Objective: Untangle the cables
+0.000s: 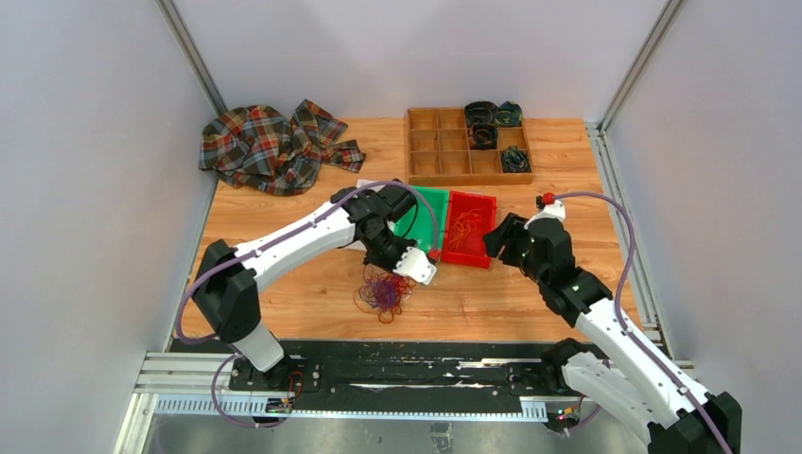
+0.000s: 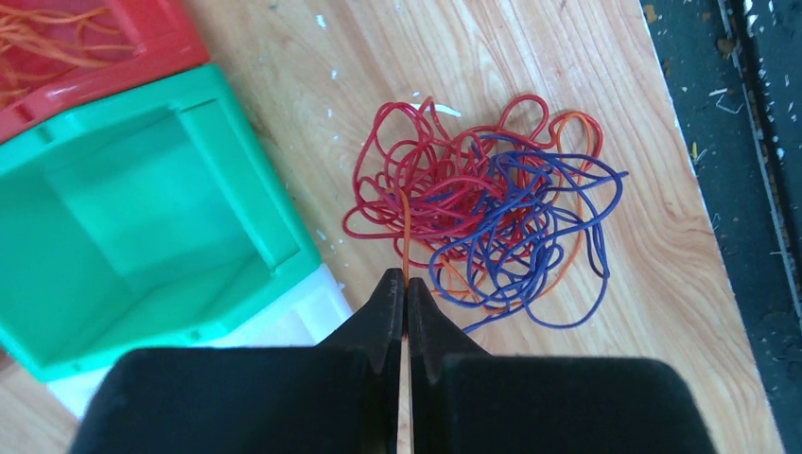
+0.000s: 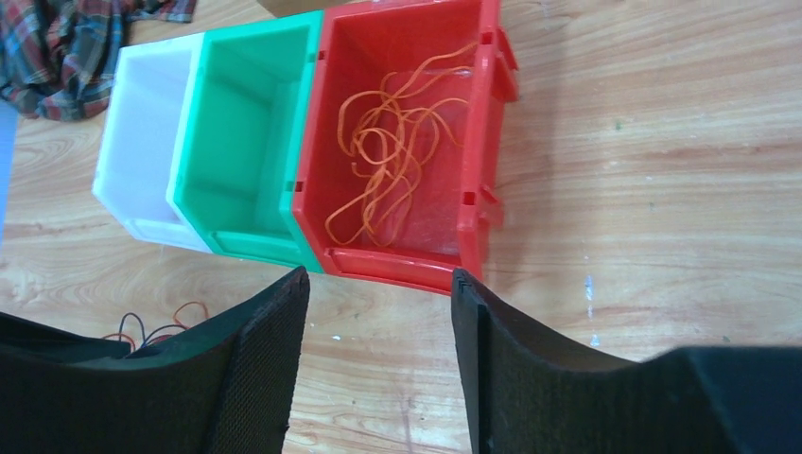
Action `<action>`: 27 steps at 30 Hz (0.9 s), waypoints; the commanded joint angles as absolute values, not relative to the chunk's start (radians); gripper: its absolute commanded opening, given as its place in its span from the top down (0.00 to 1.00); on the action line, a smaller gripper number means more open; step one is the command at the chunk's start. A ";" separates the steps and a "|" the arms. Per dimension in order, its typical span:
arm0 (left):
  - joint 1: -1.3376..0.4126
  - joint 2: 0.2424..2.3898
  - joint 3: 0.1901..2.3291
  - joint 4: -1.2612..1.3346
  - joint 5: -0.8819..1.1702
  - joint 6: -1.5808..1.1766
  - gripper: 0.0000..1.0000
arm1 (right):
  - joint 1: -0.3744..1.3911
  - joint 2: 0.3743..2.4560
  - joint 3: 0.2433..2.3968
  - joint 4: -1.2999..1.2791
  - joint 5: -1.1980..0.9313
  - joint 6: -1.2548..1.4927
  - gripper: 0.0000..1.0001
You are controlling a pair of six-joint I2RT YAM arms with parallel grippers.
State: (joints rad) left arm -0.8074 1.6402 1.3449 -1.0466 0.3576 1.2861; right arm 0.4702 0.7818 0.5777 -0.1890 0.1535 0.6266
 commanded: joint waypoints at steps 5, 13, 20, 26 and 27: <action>-0.811 1.460 1.416 -1.105 0.354 0.974 0.99 | 0.639 0.754 0.558 0.043 0.082 0.496 0.22; -0.785 1.331 1.448 -1.147 0.351 0.790 0.99 | 0.870 0.819 0.538 0.369 0.035 0.346 0.20; -0.781 1.269 1.481 -1.161 0.323 0.766 1.00 | 0.966 1.001 0.627 0.492 -0.056 0.297 0.19; -0.781 1.260 1.502 -1.189 0.320 0.731 1.00 | 1.025 1.082 0.640 0.604 -0.080 0.294 0.19; -0.781 1.259 1.506 -1.189 0.319 0.725 0.99 | 1.035 1.087 0.640 0.616 -0.072 0.293 0.19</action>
State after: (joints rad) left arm -0.7856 1.2762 1.4704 -1.1694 0.3267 0.7673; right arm 0.9970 1.0729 0.6018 0.4900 -0.0525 0.3202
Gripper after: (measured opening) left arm 0.017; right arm 0.809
